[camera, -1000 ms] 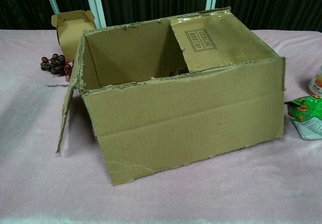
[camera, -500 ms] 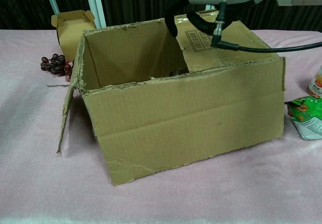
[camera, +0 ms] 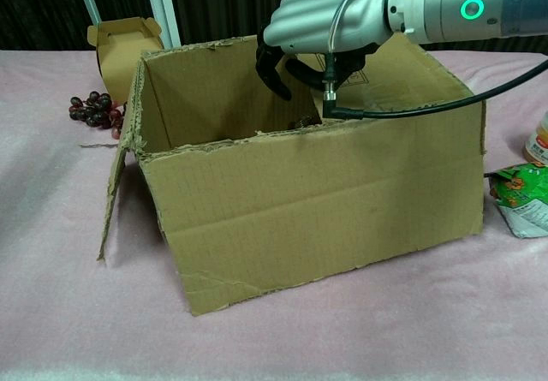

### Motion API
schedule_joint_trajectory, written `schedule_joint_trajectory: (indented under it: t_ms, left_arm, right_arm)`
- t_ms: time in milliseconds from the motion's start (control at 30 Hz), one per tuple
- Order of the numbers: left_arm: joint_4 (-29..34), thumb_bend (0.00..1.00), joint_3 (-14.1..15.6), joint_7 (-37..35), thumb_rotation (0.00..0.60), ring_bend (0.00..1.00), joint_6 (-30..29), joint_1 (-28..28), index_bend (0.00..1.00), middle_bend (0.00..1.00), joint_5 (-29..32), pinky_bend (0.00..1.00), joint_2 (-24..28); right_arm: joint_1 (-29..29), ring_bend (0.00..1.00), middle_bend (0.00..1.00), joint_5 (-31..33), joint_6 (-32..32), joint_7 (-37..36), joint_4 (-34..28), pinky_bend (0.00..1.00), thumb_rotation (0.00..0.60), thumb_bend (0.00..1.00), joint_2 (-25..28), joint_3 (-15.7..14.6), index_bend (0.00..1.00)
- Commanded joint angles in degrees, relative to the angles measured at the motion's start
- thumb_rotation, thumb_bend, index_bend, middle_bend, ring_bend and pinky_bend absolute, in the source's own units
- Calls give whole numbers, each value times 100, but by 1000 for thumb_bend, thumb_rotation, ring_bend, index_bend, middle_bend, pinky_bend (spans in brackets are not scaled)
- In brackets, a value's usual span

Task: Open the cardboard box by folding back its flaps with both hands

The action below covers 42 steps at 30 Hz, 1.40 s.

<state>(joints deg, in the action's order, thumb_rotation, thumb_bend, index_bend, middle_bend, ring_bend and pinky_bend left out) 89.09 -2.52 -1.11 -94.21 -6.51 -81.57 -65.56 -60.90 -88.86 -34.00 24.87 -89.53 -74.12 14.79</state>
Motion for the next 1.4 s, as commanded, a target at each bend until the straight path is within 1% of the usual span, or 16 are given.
schedule_joint_trajectory:
  t_ms: [33, 167, 300, 533, 700, 1100, 1167, 1233, 1333, 1400]
  left_arm:
    - [15, 171, -18, -2, 600, 0, 19, 12, 0, 0, 1, 0, 10]
    - [43, 171, -40, -14, 600, 0, 57, 27, 0, 0, -4, 0, 27]
    - [54, 171, -63, -11, 600, 0, 76, 40, 0, 0, -33, 0, 36]
    - [87, 171, -97, -34, 600, 0, 101, 62, 0, 0, -59, 0, 51]
    - [92, 171, -115, -26, 600, 0, 109, 79, 0, 0, -95, 0, 51]
    - [104, 171, -161, -35, 600, 0, 143, 113, 0, 0, -150, 0, 50]
    - [110, 171, -171, -39, 600, 0, 153, 120, 0, 0, -150, 0, 51]
    - [116, 171, -176, -38, 600, 0, 159, 126, 0, 0, -154, 0, 54]
    - [117, 171, -183, -25, 600, 0, 161, 135, 0, 0, -166, 0, 57]
    - [120, 171, -189, -16, 600, 0, 160, 144, 0, 0, -173, 0, 57]
  right_arm:
    - [-111, 219, 391, -65, 95, 42, 107, 249, 600, 914, -35, -82, 499]
    - [-233, 217, 438, -158, 190, 198, 247, 249, 600, 914, -8, -172, 537]
    - [-275, 216, 486, -222, 154, 360, 304, 249, 600, 914, 43, -248, 581]
    - [-269, 217, 507, -307, 70, 708, 246, 249, 600, 914, 234, -354, 607]
    - [-290, 218, 507, -331, 95, 1027, 50, 249, 600, 914, 465, -396, 608]
    - [-200, 217, 506, -125, -65, 1450, -716, 249, 600, 909, 1174, -302, 608]
    - [-173, 216, 504, -79, -95, 1509, -826, 249, 600, 887, 1289, -296, 608]
    - [-157, 215, 494, -66, -112, 1590, -887, 249, 600, 832, 1379, -301, 601]
    - [-140, 199, 448, -34, -118, 1736, -955, 248, 600, 731, 1501, -310, 544]
    - [-133, 189, 422, 9, -104, 1873, -993, 242, 600, 691, 1602, -314, 507]
